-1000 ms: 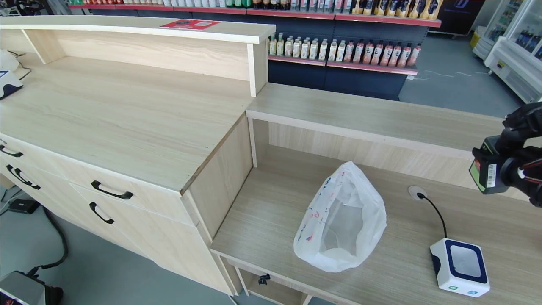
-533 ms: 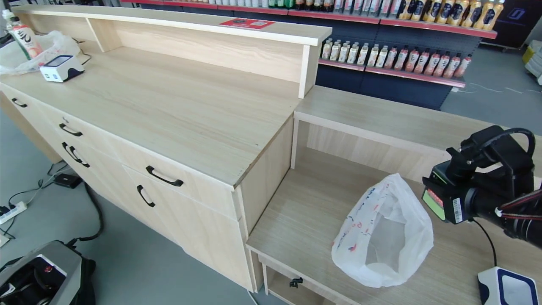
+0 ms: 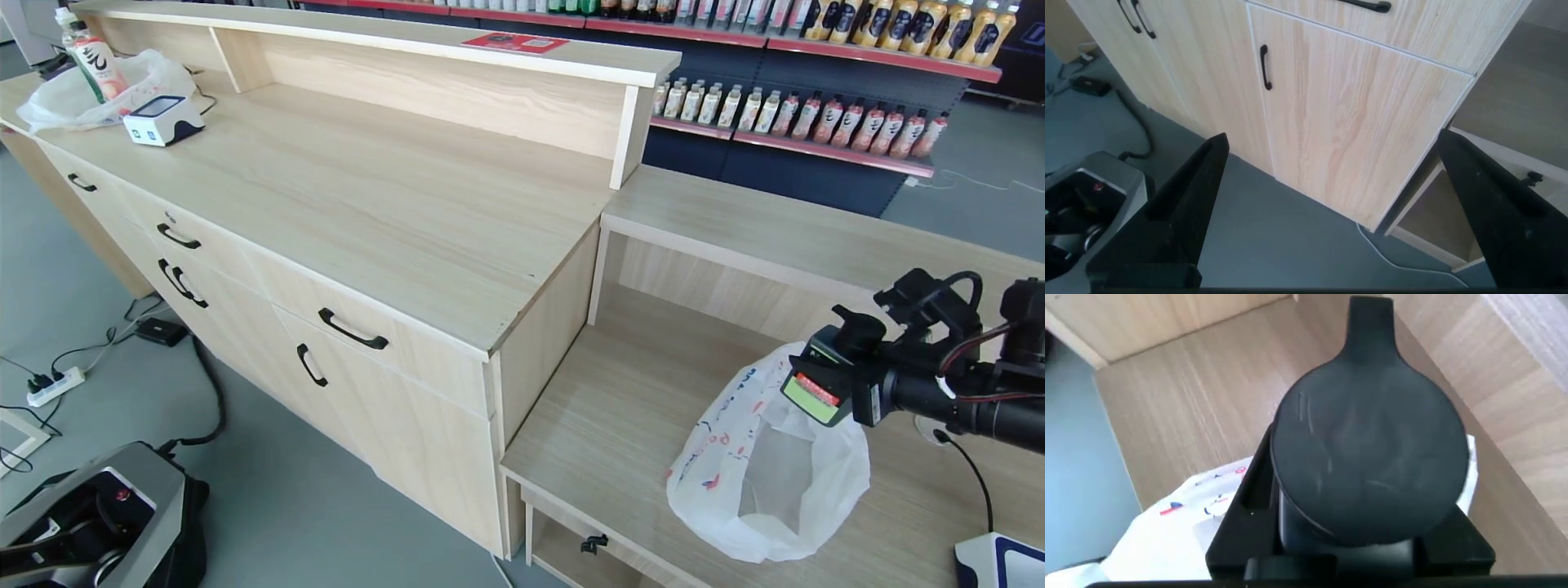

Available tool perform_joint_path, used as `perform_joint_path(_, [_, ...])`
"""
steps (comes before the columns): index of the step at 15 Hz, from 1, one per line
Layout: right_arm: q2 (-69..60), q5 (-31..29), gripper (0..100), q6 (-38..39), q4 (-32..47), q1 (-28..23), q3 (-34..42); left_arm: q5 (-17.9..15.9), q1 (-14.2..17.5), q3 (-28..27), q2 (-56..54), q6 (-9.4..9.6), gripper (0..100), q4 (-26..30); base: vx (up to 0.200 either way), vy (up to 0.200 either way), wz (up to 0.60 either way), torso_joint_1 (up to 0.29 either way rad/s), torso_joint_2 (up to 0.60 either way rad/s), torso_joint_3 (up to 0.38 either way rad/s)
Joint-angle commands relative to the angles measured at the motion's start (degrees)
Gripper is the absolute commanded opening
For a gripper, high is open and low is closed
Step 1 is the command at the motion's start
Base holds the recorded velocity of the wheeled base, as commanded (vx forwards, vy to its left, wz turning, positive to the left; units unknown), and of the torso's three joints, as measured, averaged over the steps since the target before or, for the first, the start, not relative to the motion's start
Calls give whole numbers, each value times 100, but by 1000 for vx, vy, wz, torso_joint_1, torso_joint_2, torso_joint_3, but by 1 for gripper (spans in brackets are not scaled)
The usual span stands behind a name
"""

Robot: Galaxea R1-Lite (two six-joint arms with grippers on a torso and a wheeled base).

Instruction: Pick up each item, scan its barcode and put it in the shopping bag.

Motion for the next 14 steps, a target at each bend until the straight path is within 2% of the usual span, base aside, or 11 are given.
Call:
perform_joint_path(1, [1033, 1236, 0, -750, -98, -875, -65, -1, -5, 0, 0, 0, 100, -2, 0, 0, 0, 0, 0, 0])
perform_joint_path(2, [1253, 1649, 0, -1092, -168, -1015, -73, -1, 4, 0, 0, 0, 100, -2, 0, 0, 0, 0, 0, 0])
perform_joint_path(6, [2009, 2212, 0, -1514, -845, -1244, -73, -1, 4, 0, 0, 0, 100, 6, 0, 0, 0, 0, 0, 0])
perform_joint_path(14, [3178, 2308, 0, -1514, -1882, -1253, -653, -1, 4, 0, 0, 0, 100, -2, 0, 0, 0, 0, 0, 0])
